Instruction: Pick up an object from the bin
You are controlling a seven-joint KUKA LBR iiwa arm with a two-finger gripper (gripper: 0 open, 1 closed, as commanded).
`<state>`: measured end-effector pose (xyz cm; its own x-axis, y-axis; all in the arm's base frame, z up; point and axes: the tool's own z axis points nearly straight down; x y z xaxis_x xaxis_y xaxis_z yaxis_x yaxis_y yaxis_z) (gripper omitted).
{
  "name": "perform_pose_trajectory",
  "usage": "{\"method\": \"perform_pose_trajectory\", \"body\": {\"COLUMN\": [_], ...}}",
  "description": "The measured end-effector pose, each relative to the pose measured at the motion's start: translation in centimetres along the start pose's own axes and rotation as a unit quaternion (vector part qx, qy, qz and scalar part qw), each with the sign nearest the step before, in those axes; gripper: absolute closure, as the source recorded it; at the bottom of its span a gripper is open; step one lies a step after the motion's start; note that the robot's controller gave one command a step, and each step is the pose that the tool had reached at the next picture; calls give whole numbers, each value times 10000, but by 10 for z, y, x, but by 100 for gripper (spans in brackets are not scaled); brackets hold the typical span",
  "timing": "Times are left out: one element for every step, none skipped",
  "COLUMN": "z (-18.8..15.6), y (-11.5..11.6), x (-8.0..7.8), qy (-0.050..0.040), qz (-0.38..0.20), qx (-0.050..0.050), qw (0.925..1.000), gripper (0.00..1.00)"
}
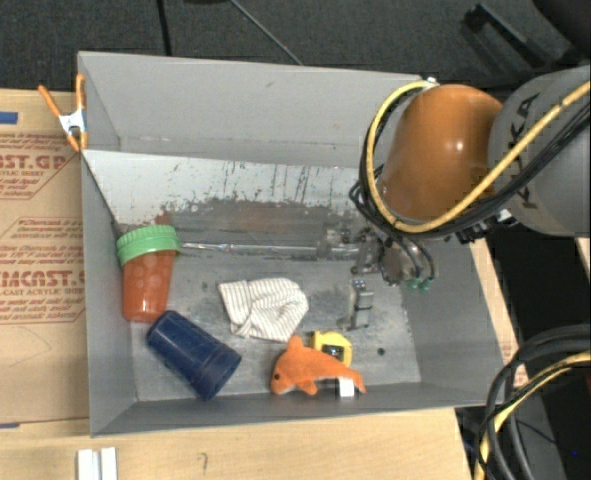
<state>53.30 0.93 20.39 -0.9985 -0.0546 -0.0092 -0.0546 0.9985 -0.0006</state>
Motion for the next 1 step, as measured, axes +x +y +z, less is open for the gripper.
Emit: {"method": "perform_pose_trajectory", "body": {"z": [67], "y": [9], "x": [-6], "qy": [14], "qz": [256], "qx": [-7], "qw": [9997], "gripper": [0]}}
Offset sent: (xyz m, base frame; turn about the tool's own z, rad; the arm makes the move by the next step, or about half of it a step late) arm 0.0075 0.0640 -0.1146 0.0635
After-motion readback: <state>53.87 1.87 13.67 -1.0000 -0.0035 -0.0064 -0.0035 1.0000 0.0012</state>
